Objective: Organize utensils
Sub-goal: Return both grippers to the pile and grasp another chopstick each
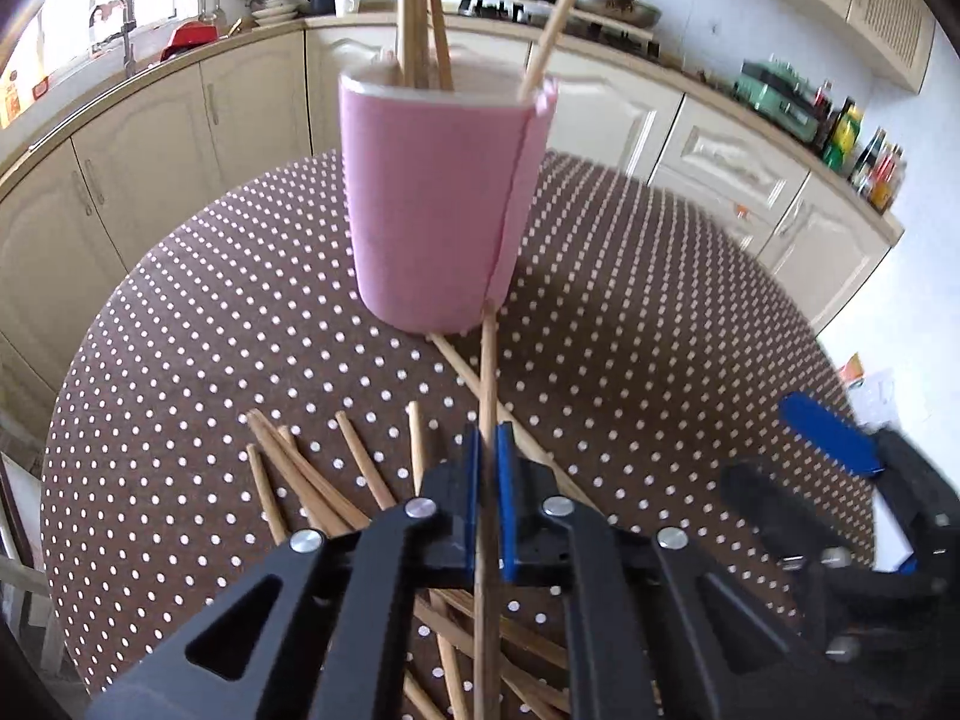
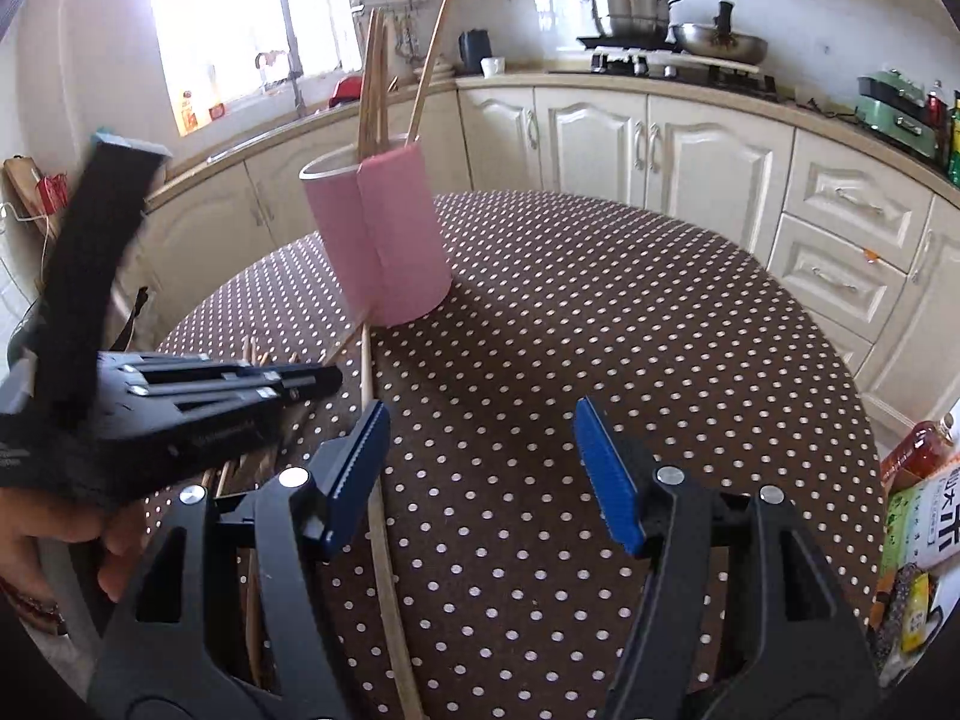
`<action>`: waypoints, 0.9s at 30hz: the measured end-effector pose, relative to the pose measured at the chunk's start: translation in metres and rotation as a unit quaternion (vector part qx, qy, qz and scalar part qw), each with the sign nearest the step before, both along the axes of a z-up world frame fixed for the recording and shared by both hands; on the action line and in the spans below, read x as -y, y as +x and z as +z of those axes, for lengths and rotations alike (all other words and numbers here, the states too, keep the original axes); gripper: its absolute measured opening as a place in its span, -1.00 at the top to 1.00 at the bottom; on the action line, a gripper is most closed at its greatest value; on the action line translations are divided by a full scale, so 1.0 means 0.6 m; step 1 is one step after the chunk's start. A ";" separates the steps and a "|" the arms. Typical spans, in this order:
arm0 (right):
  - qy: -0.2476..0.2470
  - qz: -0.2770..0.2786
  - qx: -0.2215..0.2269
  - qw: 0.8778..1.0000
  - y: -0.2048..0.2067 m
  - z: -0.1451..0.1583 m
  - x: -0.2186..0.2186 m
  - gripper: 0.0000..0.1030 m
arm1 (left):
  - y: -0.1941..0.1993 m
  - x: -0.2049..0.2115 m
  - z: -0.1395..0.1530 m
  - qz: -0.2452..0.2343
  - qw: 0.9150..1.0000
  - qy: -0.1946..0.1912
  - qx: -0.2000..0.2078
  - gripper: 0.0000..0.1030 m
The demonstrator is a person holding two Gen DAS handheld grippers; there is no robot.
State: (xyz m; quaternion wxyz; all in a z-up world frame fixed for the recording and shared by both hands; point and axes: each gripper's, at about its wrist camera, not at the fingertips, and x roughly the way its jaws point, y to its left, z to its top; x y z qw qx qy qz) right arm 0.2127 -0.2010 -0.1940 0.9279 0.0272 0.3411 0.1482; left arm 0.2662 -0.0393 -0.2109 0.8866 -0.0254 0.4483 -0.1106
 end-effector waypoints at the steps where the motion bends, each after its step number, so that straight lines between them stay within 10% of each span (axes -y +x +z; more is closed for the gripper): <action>1: -0.001 0.005 -0.005 1.000 0.003 -0.002 -0.006 -0.23 | -0.004 -0.004 0.006 0.002 1.000 -0.007 0.004 0.87; 9: -0.036 0.058 -0.052 0.996 0.041 -0.019 -0.074 -0.23 | -0.045 -0.054 0.052 0.021 0.998 -0.035 0.044 0.88; 27: -0.113 0.108 -0.136 0.978 0.127 -0.037 -0.167 0.87 | -0.062 -0.139 0.055 0.053 0.996 -0.051 0.044 0.88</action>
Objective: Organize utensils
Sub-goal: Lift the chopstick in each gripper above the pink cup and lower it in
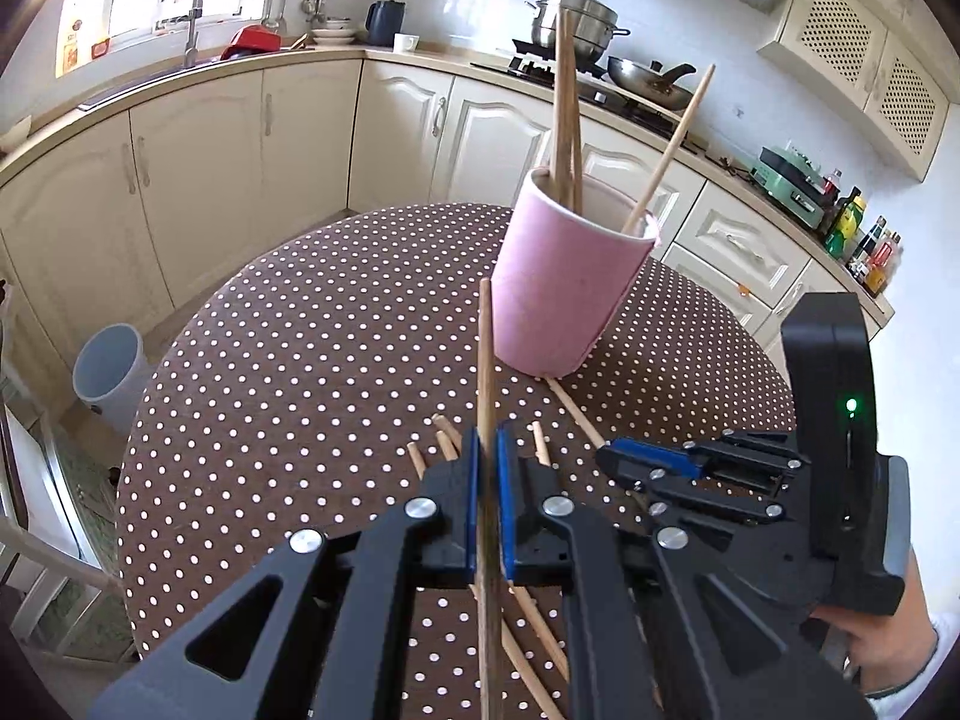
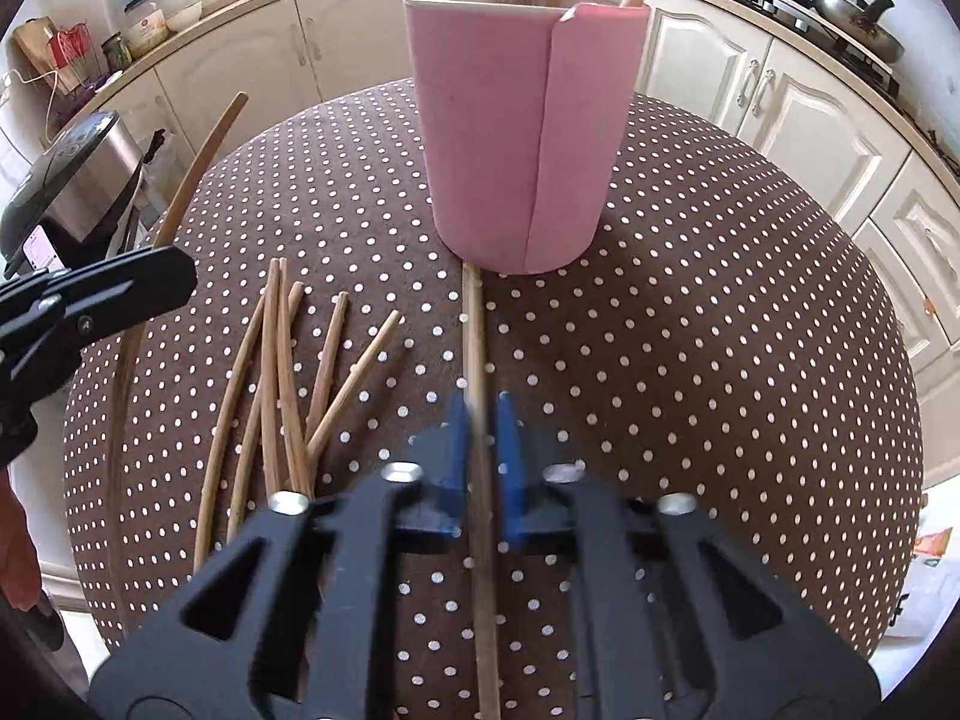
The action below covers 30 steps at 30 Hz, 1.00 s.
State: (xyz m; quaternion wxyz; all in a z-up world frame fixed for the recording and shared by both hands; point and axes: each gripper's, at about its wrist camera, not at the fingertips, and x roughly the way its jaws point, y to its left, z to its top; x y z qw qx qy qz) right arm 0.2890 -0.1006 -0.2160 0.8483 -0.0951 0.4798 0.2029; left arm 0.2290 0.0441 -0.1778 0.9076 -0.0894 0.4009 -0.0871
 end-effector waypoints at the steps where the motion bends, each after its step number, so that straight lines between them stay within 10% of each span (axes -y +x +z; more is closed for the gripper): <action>1: 0.000 0.001 0.000 1.000 0.003 0.001 -0.002 0.87 | 0.001 -0.001 0.002 0.000 1.000 -0.002 0.000 0.88; 30: 0.162 0.001 0.166 0.973 -0.123 0.252 0.093 0.87 | -0.069 0.042 0.182 -0.061 0.992 0.005 0.112 0.88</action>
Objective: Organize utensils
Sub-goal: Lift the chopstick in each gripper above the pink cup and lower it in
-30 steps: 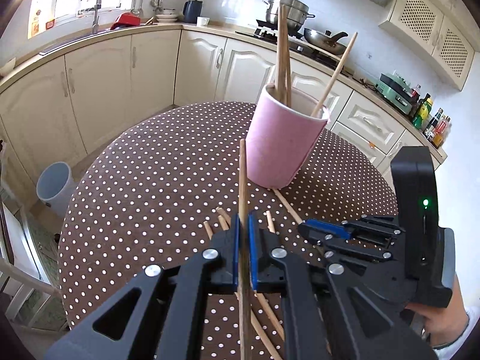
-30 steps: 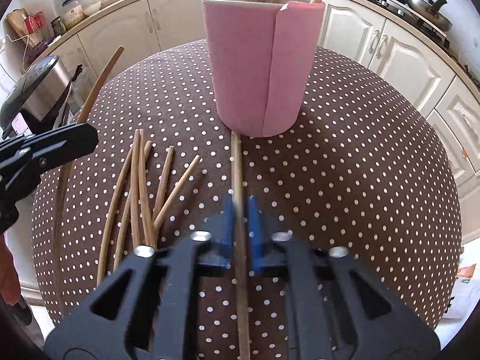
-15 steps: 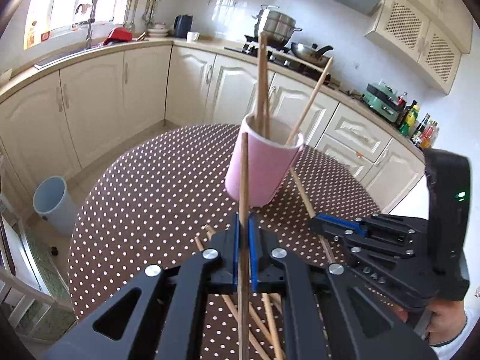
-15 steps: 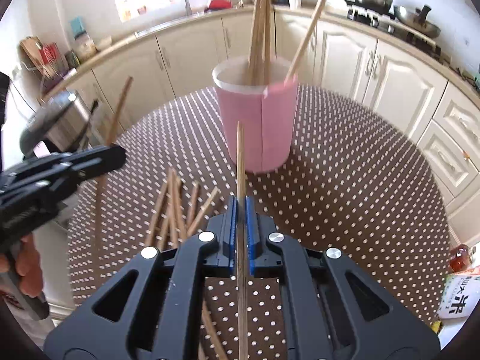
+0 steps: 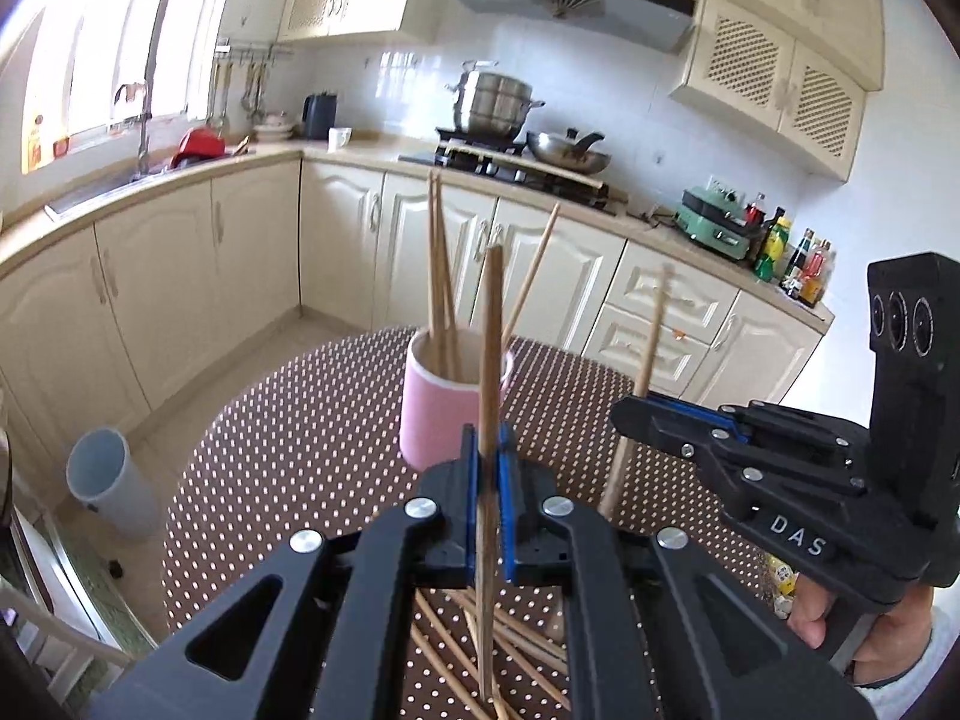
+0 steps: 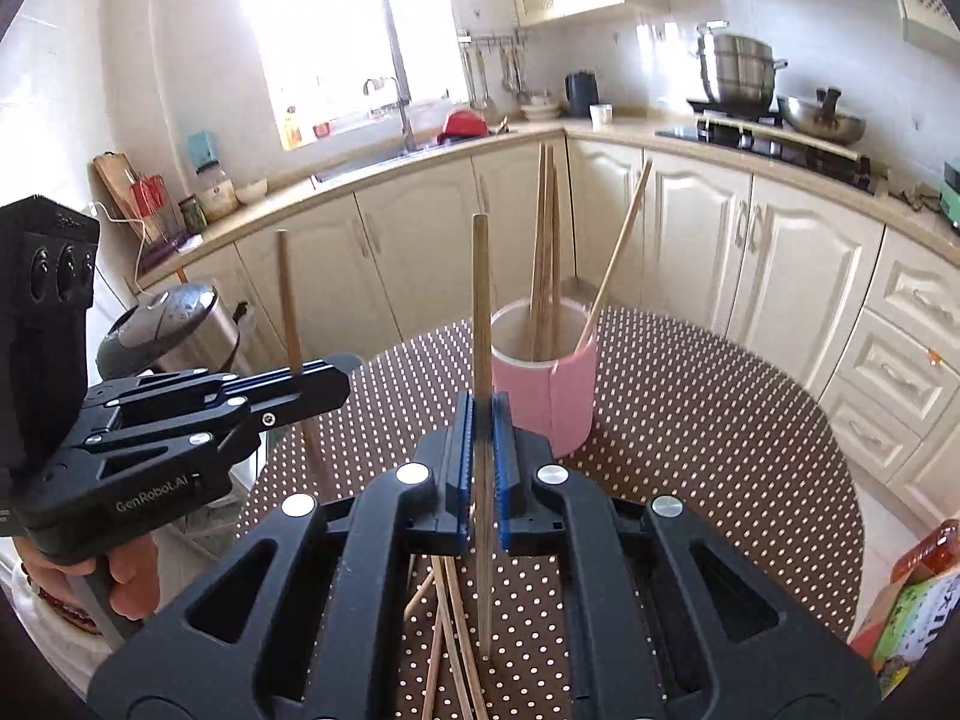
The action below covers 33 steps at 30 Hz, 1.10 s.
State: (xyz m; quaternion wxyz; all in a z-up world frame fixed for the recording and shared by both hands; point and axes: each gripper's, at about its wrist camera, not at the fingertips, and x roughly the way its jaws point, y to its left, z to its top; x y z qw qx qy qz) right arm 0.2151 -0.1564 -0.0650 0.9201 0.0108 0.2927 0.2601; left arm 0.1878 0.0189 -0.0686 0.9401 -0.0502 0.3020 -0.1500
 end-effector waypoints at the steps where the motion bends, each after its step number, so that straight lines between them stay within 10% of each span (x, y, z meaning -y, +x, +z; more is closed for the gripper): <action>1: 0.003 -0.002 0.007 1.000 -0.004 0.009 0.003 0.87 | -0.002 0.002 0.008 -0.001 1.000 0.003 0.005 0.88; 33: 0.052 -0.059 0.149 0.986 0.067 0.156 0.006 0.88 | 0.112 0.037 0.185 0.047 0.986 0.000 0.162 0.87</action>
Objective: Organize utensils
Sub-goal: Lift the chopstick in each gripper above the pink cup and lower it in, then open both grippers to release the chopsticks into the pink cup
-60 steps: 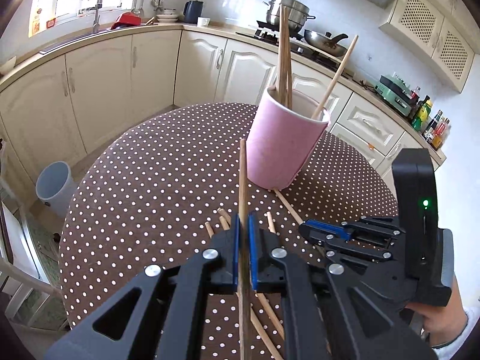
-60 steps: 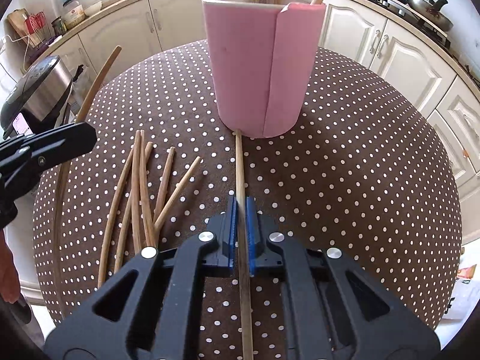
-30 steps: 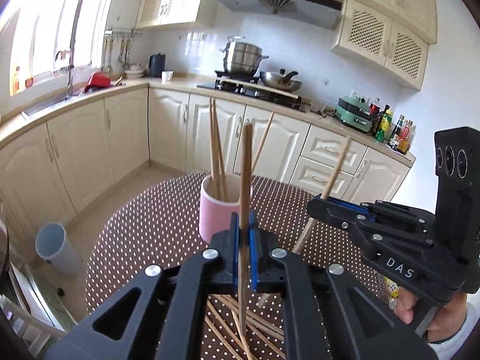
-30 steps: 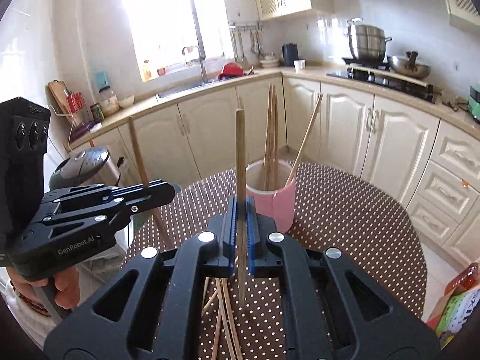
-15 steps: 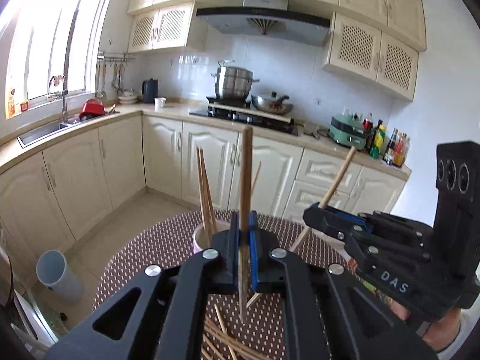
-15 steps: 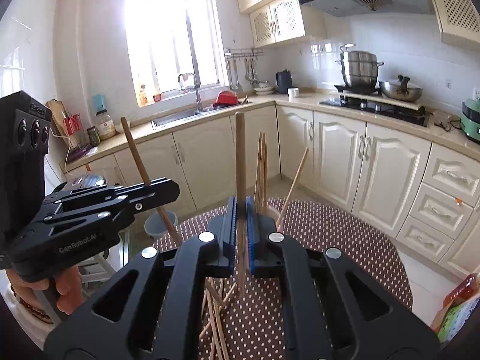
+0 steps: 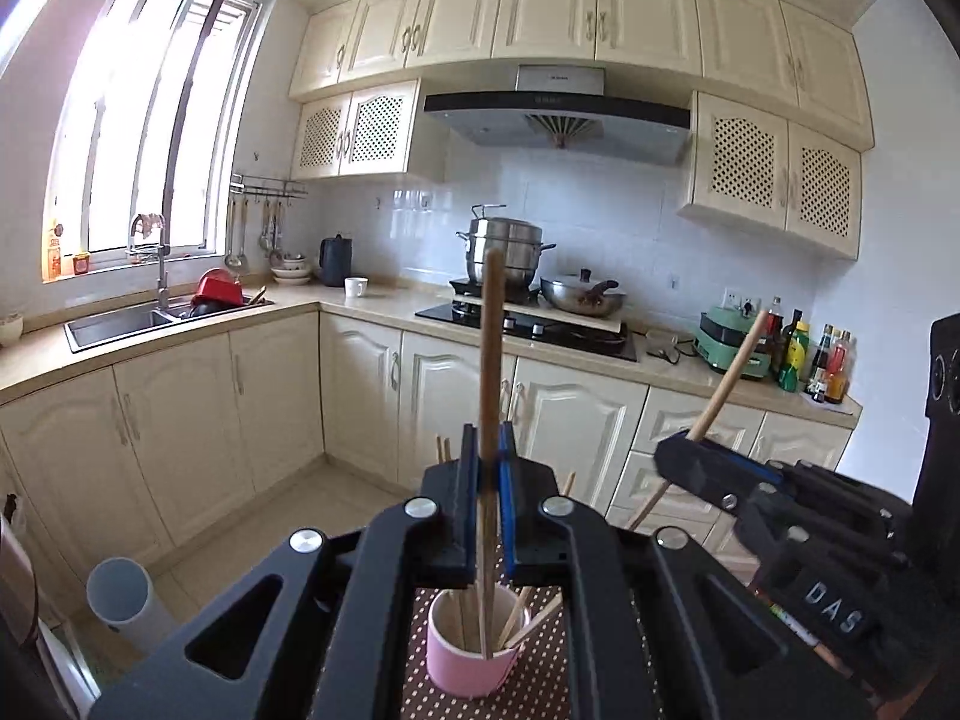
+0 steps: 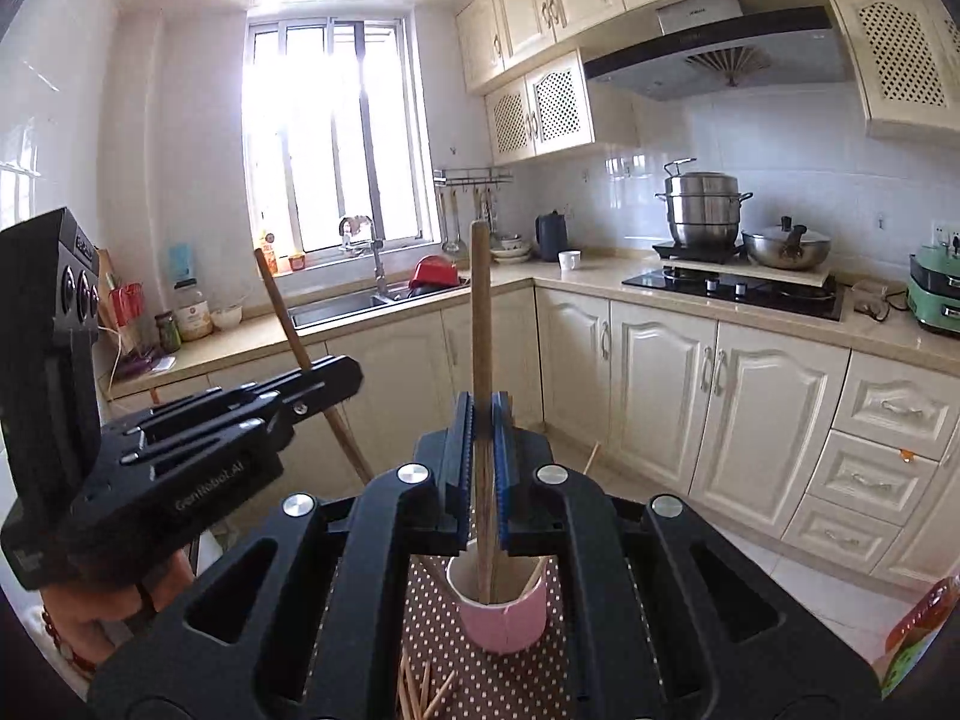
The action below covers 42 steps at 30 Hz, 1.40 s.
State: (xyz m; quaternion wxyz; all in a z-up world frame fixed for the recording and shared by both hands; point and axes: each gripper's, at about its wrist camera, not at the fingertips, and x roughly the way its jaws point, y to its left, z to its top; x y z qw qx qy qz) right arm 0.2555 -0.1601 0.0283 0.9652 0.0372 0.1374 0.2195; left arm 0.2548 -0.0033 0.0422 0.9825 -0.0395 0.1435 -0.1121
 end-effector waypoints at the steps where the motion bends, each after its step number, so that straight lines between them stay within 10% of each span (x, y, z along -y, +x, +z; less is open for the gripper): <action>1: 0.001 -0.003 0.001 1.000 0.004 -0.002 -0.002 0.88 | 0.004 0.002 -0.001 0.001 1.000 -0.001 0.003 0.87; 42: -0.022 -0.027 -0.078 0.996 0.045 -0.181 -0.025 0.87 | 0.034 0.005 -0.182 -0.005 0.997 0.009 -0.075 0.87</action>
